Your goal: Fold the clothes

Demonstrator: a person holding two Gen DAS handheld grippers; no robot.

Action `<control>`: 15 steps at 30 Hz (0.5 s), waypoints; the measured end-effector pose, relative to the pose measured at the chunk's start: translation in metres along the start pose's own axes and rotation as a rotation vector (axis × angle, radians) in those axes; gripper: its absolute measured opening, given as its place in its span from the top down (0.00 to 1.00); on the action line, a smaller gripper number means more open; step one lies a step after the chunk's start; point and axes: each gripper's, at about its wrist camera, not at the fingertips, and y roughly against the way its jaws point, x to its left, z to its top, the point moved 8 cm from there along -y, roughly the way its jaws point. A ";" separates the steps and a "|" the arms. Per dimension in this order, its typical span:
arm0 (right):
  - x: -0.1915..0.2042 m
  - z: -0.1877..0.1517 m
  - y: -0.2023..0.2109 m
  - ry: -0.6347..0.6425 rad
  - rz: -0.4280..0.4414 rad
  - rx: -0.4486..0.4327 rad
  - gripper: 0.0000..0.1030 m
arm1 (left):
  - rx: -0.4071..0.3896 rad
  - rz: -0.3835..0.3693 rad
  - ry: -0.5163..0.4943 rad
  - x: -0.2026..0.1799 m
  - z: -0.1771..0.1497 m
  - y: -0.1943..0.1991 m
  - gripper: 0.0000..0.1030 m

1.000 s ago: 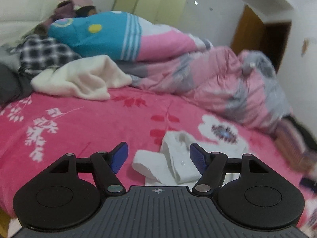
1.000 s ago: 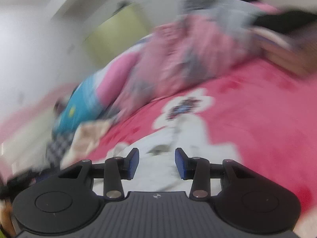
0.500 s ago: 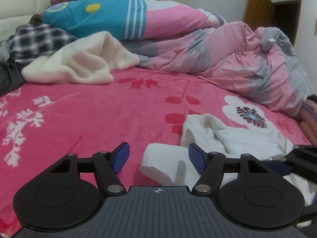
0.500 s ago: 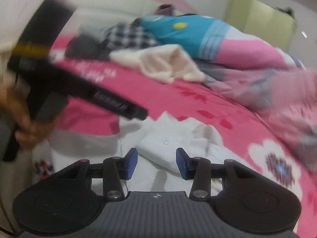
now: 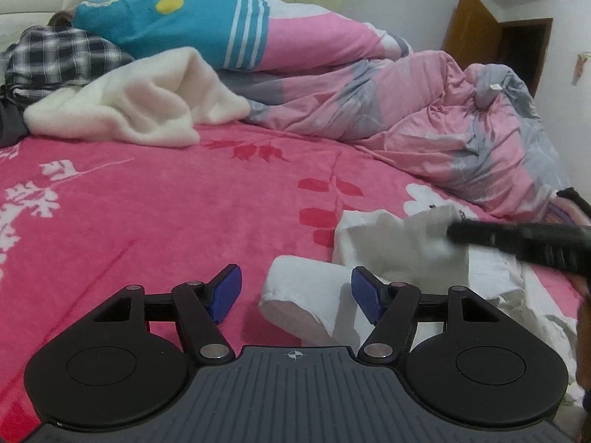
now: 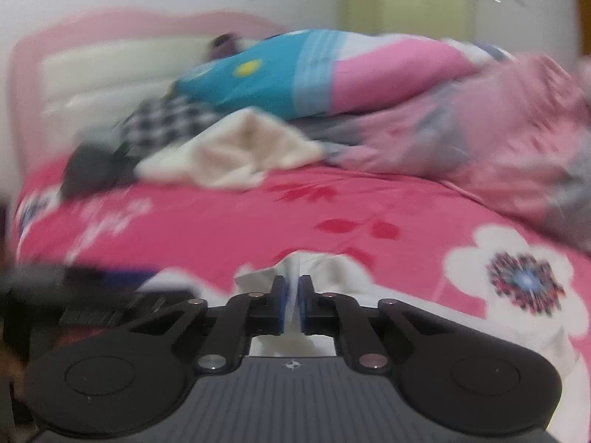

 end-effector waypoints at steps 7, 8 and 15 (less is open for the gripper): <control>-0.058 -0.005 -0.027 -0.296 -0.024 0.003 0.97 | 0.014 -0.024 0.019 -0.001 -0.008 -0.004 0.36; -0.064 -0.008 -0.032 -0.326 -0.027 0.007 0.97 | 0.013 -0.027 0.022 -0.001 -0.009 -0.004 0.36; -0.086 -0.026 -0.063 -0.445 -0.045 0.050 0.97 | -0.001 -0.031 0.038 0.000 -0.008 -0.003 0.35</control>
